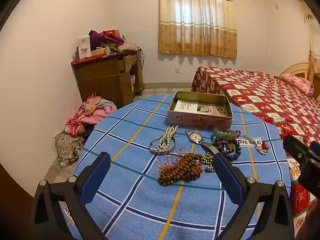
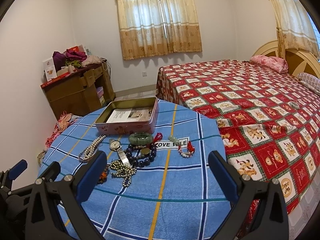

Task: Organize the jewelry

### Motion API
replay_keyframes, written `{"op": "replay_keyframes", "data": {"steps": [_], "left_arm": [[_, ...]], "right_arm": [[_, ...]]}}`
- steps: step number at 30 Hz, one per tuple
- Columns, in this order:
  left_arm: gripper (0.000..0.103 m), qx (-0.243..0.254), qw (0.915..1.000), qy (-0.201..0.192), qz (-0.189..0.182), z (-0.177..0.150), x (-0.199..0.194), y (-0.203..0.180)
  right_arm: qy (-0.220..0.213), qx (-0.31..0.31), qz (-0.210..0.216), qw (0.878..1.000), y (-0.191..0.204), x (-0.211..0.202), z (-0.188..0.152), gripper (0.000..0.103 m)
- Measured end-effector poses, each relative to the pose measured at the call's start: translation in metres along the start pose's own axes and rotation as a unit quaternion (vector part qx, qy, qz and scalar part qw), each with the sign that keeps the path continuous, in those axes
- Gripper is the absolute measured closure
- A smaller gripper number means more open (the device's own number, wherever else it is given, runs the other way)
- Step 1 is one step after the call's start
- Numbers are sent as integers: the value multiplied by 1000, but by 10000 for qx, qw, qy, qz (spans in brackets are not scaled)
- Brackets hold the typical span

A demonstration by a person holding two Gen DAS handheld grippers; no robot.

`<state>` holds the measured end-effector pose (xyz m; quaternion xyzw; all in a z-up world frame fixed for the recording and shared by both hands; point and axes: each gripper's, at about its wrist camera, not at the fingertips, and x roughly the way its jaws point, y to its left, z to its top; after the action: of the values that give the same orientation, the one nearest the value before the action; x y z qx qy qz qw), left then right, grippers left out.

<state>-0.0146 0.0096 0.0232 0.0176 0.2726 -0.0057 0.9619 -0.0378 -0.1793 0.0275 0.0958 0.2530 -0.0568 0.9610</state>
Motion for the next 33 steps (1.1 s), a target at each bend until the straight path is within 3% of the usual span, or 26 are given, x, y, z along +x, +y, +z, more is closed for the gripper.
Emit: {"op": "replay_keyframes", "data": {"steps": [33], "left_arm": [[1,-133,9999,-92,51,3,-1,7]], "right_arm": [[-82,-3,-2,10000,2,-1,1,0]]}}
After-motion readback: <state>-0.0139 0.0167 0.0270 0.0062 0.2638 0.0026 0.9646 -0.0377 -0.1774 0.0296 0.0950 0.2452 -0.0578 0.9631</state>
